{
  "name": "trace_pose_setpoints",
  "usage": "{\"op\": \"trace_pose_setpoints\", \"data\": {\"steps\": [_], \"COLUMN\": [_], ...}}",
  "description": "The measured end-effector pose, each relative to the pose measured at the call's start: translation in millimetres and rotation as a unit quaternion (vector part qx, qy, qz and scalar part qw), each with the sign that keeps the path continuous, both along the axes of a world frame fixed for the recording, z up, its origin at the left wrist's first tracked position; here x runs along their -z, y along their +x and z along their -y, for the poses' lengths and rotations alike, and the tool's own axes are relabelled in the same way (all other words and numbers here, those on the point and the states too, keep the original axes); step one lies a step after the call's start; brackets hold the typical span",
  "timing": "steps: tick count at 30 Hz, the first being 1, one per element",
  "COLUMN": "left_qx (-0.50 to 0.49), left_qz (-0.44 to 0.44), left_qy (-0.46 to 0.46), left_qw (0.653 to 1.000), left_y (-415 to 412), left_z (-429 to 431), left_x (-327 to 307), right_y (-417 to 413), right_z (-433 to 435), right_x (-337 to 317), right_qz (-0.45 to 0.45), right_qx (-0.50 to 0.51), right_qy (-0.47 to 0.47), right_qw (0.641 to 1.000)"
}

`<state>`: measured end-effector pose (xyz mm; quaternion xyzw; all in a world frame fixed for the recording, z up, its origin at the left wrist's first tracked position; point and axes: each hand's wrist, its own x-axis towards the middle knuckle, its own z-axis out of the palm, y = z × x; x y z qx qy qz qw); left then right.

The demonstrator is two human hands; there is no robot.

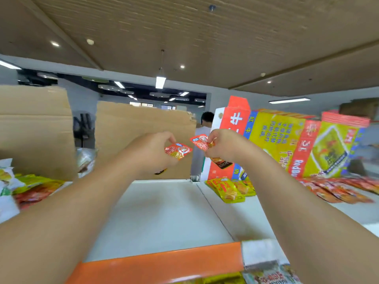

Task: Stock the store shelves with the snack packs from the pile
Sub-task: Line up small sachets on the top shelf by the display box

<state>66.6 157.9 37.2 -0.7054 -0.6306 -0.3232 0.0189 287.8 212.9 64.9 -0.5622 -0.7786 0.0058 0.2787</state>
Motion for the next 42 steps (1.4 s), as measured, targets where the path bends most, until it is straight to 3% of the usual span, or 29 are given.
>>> {"op": "trace_pose_setpoints", "data": {"steps": [10, 18, 25, 34, 42], "left_qx": [0.065, 0.079, 0.118, 0.148, 0.183], "left_qz": [-0.023, -0.112, -0.137, -0.163, -0.145], "left_qy": [0.028, 0.058, 0.066, 0.045, 0.032], "left_qw": [0.997, 0.989, 0.981, 0.974, 0.972], "left_y": [169, 367, 524, 632, 699], "left_z": [-36, -85, -131, -174, -218], "left_x": [-6, 8, 22, 31, 44], "right_y": [183, 384, 543, 660, 707], "right_z": [-17, -44, -68, -101, -131], "right_x": [13, 41, 53, 69, 86], "right_qz": [-0.075, -0.122, -0.117, -0.126, -0.129], "right_qx": [0.051, 0.055, 0.09, 0.128, 0.169], "right_qy": [0.008, -0.008, -0.011, -0.022, -0.033], "right_qw": [0.996, 0.991, 0.989, 0.983, 0.977]}}
